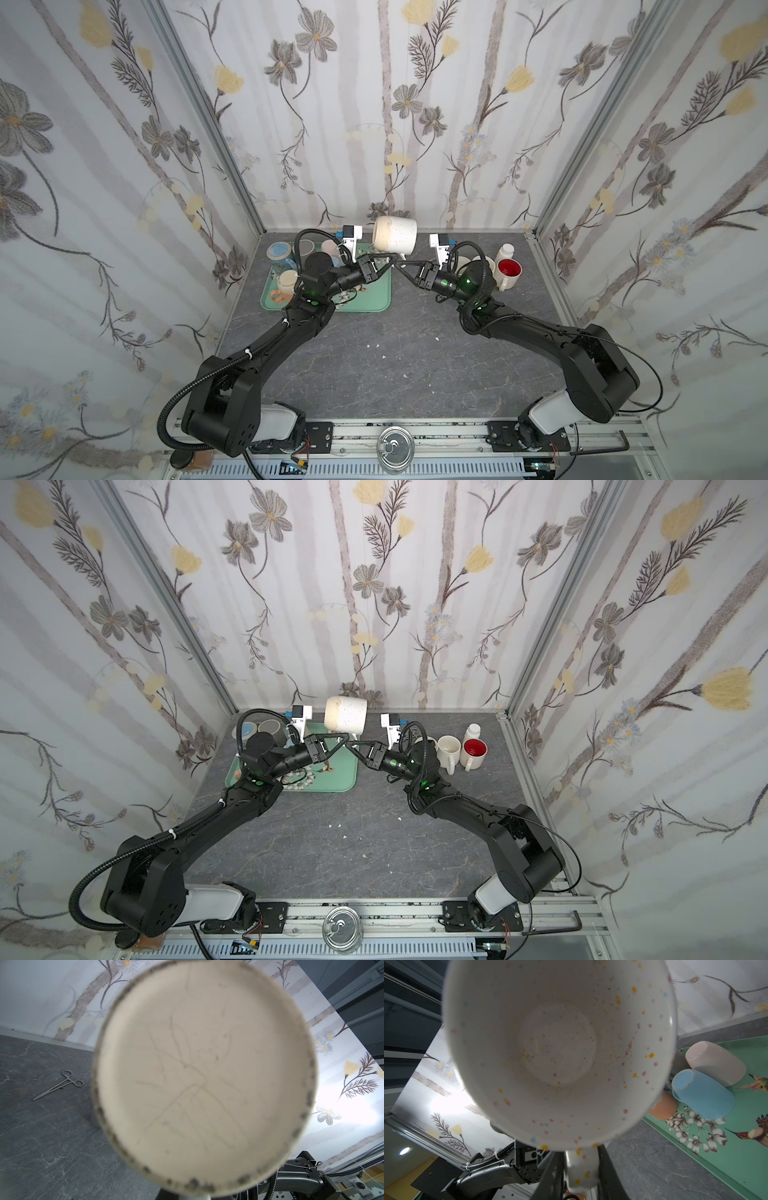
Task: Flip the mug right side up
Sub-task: 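Grasp the cream mug's handle with the right gripper beside the left gripper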
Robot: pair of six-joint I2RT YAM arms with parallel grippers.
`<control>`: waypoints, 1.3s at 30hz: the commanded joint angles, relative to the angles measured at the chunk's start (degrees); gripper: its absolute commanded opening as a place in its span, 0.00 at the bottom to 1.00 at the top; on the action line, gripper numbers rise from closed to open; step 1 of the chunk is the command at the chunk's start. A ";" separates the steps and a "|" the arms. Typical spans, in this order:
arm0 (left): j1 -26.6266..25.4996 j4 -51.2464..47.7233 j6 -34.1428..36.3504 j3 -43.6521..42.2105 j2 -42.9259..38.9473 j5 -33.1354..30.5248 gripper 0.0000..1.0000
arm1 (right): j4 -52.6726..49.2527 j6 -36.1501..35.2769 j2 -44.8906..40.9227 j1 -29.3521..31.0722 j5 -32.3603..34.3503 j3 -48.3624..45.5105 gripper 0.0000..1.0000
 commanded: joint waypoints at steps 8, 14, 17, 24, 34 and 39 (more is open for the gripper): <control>-1.01 9.13 -1.10 -1.61 1.61 8.51 0.14 | 11.16 2.51 0.22 -2.01 -0.16 -4.84 0.00; -0.97 12.17 -2.55 -1.49 2.95 8.92 0.32 | 13.06 2.47 0.15 -2.69 -0.31 -5.72 0.00; -1.04 12.20 -2.16 -1.10 3.40 9.03 0.38 | 13.43 2.19 -0.34 -3.10 -0.04 -6.31 0.00; -1.01 12.59 -1.96 -0.74 4.55 9.21 0.45 | 10.04 -1.32 -2.83 -3.85 1.25 -6.95 0.00; -0.85 10.91 -0.20 -1.02 3.96 9.13 0.48 | 4.61 -5.62 -6.27 -4.28 3.40 -6.94 0.00; -0.42 3.88 5.28 -0.82 2.43 7.75 0.49 | -5.07 -11.49 -11.78 -4.90 7.25 -9.16 0.00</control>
